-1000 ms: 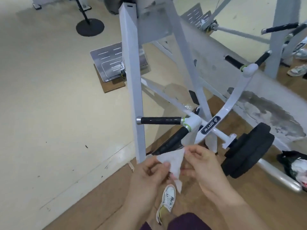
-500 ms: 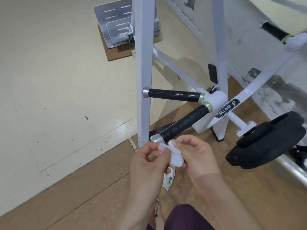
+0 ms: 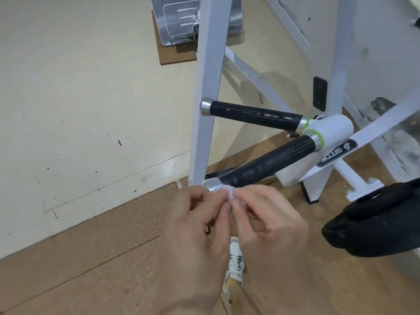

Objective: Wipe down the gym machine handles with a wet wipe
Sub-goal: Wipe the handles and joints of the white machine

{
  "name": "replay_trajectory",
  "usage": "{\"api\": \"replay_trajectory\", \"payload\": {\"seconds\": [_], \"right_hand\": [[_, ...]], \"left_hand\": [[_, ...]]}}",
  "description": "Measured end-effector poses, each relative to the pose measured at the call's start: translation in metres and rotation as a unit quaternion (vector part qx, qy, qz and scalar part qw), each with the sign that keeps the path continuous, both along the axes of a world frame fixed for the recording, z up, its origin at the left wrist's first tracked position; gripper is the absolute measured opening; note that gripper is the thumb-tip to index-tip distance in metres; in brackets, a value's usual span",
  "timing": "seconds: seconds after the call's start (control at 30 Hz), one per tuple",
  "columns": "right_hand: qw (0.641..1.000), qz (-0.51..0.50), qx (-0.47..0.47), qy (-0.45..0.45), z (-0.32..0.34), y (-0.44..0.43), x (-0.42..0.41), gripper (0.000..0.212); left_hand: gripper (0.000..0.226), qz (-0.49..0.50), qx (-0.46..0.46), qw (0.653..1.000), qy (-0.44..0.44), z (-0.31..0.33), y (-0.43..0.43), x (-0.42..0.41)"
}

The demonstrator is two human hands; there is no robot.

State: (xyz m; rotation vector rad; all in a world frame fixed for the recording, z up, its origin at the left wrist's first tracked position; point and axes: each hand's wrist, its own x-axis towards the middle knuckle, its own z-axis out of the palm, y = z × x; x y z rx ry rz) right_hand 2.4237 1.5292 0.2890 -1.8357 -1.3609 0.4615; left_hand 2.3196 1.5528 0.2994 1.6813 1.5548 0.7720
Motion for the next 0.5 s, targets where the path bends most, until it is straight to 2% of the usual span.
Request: {"api": "replay_trajectory", "payload": {"seconds": [0.1,0.23,0.3,0.4,0.5], "right_hand": [[0.999,0.034,0.015,-0.014,-0.012,-0.001,-0.002,0.021],[0.997,0.068,0.022,-0.038,-0.013,0.013,0.005,0.022],[0.998,0.055,-0.013,-0.029,-0.009,0.039,0.005,0.024],[0.985,0.076,-0.016,-0.156,-0.006,0.053,0.004,0.017],[0.985,0.074,0.017,-0.157,-0.005,0.022,0.009,0.021]], "left_hand": [[0.021,0.037,0.060,0.997,0.028,-0.014,0.000,-0.005],[0.028,0.030,0.049,0.998,0.011,-0.019,0.002,-0.009],[0.030,0.029,0.038,0.999,0.001,-0.018,0.005,-0.007],[0.031,0.032,0.043,0.999,-0.002,-0.018,0.008,-0.004],[0.030,0.010,0.090,0.995,0.041,-0.018,0.004,-0.007]]}}
